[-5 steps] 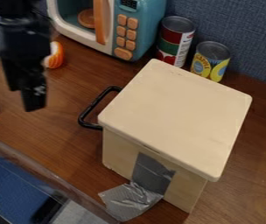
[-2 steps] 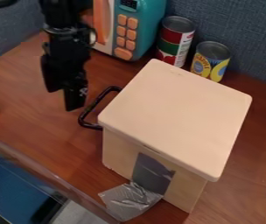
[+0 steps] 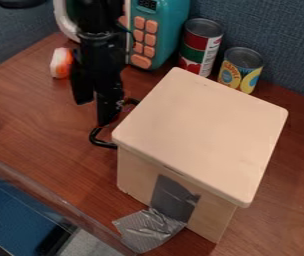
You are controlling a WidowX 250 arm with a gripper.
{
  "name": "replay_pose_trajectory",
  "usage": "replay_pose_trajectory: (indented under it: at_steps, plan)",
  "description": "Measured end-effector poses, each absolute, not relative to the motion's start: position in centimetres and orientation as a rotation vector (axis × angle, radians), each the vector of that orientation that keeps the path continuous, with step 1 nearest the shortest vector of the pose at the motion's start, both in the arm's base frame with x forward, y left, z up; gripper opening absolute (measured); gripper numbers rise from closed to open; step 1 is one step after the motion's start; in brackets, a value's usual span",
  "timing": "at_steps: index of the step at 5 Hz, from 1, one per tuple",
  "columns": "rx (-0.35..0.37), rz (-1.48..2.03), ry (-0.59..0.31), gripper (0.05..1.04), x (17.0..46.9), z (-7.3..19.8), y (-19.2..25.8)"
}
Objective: Open the drawer
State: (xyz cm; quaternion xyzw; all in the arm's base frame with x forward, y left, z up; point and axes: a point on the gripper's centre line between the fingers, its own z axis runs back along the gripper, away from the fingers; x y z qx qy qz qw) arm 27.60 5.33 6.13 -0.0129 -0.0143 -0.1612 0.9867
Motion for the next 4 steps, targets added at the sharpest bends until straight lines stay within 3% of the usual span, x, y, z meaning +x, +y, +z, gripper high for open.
replay_pose_trajectory:
  at_steps: [2, 3, 4]
  plan:
    - [-0.014, -0.315, -0.013, 0.999, 28.1, 4.6, 4.5]
    - [-0.007, -0.309, -0.002, 0.944, 28.2, 3.6, 4.6]
    - [-0.005, -0.263, 0.01, 0.678, 27.7, 2.9, 5.6]
